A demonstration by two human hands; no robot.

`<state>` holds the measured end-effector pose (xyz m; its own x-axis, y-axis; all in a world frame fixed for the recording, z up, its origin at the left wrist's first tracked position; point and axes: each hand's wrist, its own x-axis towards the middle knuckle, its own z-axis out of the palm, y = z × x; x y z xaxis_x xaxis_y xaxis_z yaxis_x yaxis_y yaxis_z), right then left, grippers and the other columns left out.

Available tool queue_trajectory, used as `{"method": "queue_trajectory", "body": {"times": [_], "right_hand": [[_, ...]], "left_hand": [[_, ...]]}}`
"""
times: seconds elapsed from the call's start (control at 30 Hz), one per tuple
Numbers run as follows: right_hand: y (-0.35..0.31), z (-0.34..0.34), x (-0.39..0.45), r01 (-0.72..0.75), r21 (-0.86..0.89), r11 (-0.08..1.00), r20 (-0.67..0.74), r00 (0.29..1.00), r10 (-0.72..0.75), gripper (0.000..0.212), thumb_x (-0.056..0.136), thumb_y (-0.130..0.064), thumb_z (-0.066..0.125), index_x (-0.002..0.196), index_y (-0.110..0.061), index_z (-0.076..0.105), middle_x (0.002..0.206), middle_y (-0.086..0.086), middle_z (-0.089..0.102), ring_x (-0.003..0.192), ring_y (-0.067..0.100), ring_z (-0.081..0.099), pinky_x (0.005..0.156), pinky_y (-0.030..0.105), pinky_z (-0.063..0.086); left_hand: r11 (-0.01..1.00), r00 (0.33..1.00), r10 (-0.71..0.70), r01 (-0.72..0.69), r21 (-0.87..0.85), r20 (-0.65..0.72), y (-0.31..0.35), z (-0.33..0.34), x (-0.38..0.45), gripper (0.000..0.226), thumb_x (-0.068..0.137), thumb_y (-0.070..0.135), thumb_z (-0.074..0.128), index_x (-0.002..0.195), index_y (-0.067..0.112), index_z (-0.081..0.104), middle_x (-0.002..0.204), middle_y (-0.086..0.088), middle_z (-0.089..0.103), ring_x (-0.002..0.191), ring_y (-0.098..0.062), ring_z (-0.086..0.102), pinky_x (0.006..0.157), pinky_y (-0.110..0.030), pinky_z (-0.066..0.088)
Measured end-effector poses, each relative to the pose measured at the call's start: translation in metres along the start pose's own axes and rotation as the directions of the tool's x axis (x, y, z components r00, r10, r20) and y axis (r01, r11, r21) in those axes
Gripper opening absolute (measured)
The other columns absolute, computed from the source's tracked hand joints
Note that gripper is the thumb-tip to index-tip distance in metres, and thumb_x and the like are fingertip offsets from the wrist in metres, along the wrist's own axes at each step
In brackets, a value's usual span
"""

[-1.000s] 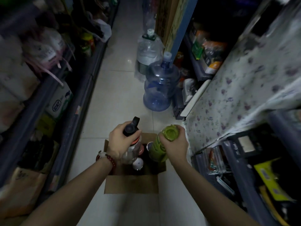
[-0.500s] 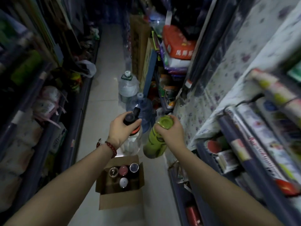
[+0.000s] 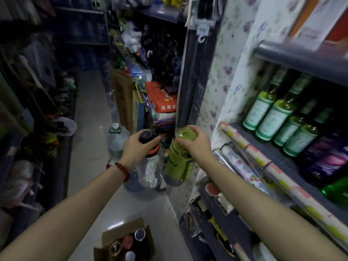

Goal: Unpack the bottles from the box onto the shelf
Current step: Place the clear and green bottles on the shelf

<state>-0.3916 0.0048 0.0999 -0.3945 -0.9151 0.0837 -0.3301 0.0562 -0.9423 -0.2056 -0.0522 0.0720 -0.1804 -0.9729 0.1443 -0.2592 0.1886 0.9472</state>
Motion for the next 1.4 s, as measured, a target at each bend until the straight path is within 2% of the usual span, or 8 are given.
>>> {"method": "queue_trajectory", "body": {"times": [0.17,0.3,0.4,0.63,0.9,1.03,1.17,1.4], "right_hand": [[-0.045,-0.028,0.009,0.031,-0.059,0.998,-0.099,0.994,-0.036,0.059,0.069,-0.028,0.083,0.121,-0.019,0.058,0.098,0.000,0.068,0.090,0.016,0.065,0.082,0.032,0.056],[-0.082,-0.056,0.007,0.042,-0.097,0.994,-0.200,0.978,-0.061,0.052,0.067,-0.029,0.082,0.115,-0.024,0.061,0.093,-0.005,0.067,0.092,0.013,0.065,0.087,0.029,0.053],[-0.106,-0.073,0.004,0.041,-0.086,0.995,-0.242,0.968,-0.060,0.057,0.064,-0.028,0.082,0.116,-0.021,0.061,0.084,-0.009,0.066,0.082,0.008,0.065,0.075,0.016,0.054],[-0.152,-0.119,-0.011,0.047,-0.142,0.989,-0.399,0.912,-0.100,0.062,0.049,-0.042,0.079,0.107,-0.027,0.065,0.100,0.000,0.069,0.098,0.018,0.066,0.091,0.040,0.055],[-0.209,-0.180,-0.031,0.087,-0.103,0.991,-0.472,0.873,-0.126,0.048,0.045,-0.037,0.080,0.089,-0.022,0.068,0.090,0.006,0.073,0.088,0.024,0.070,0.079,0.040,0.060],[-0.236,-0.206,-0.045,0.155,-0.058,0.986,-0.489,0.857,-0.163,0.036,0.059,-0.020,0.082,0.091,-0.013,0.068,0.082,0.008,0.073,0.075,0.023,0.070,0.068,0.036,0.059],[-0.260,-0.235,-0.054,0.218,-0.077,0.973,-0.560,0.798,-0.223,0.049,0.050,-0.033,0.084,0.094,-0.018,0.069,0.090,0.007,0.075,0.088,0.025,0.072,0.076,0.039,0.061],[-0.293,-0.278,-0.082,0.355,-0.098,0.930,-0.695,0.645,-0.319,0.050,0.041,-0.039,0.082,0.087,-0.021,0.072,0.086,0.005,0.075,0.089,0.026,0.072,0.085,0.046,0.058]], "left_hand": [[0.995,0.985,0.089,-0.093,0.019,0.147,0.055,0.000,0.034,0.012,0.077,0.038,0.075,0.083,0.039,0.064,0.086,0.014,0.068,0.086,-0.002,0.063,0.078,-0.026,0.051],[0.984,0.956,0.174,-0.177,-0.010,0.237,0.100,0.006,0.056,0.009,0.075,0.038,0.076,0.079,0.034,0.069,0.081,0.008,0.072,0.084,-0.012,0.068,0.071,-0.025,0.051],[0.971,0.930,0.237,-0.234,-0.046,0.281,0.129,0.016,0.062,0.010,0.074,0.038,0.078,0.076,0.035,0.069,0.083,0.009,0.072,0.088,-0.014,0.067,0.081,-0.032,0.053],[0.948,0.877,0.316,-0.284,-0.140,0.361,0.192,0.041,0.060,0.028,0.068,0.047,0.079,0.089,0.029,0.075,0.090,0.006,0.075,0.093,-0.012,0.067,0.088,-0.031,0.053],[0.916,0.813,0.394,-0.308,-0.258,0.429,0.271,0.061,0.056,0.044,0.053,0.057,0.078,0.086,0.029,0.076,0.088,0.003,0.076,0.089,-0.016,0.070,0.085,-0.030,0.054],[0.879,0.751,0.470,-0.353,-0.319,0.464,0.318,0.062,0.043,0.029,0.072,0.038,0.079,0.091,0.017,0.074,0.087,-0.004,0.074,0.084,-0.019,0.069,0.070,-0.024,0.050],[0.830,0.681,0.557,-0.440,-0.342,0.475,0.365,0.064,0.033,0.025,0.075,0.037,0.077,0.091,0.019,0.071,0.085,-0.003,0.072,0.083,-0.019,0.068,0.068,-0.023,0.048],[0.692,0.589,0.721,-0.644,-0.327,0.365,0.430,0.070,0.021,0.032,0.063,0.055,0.078,0.076,0.026,0.072,0.084,0.002,0.075,0.089,-0.018,0.071,0.089,-0.038,0.053]]}}
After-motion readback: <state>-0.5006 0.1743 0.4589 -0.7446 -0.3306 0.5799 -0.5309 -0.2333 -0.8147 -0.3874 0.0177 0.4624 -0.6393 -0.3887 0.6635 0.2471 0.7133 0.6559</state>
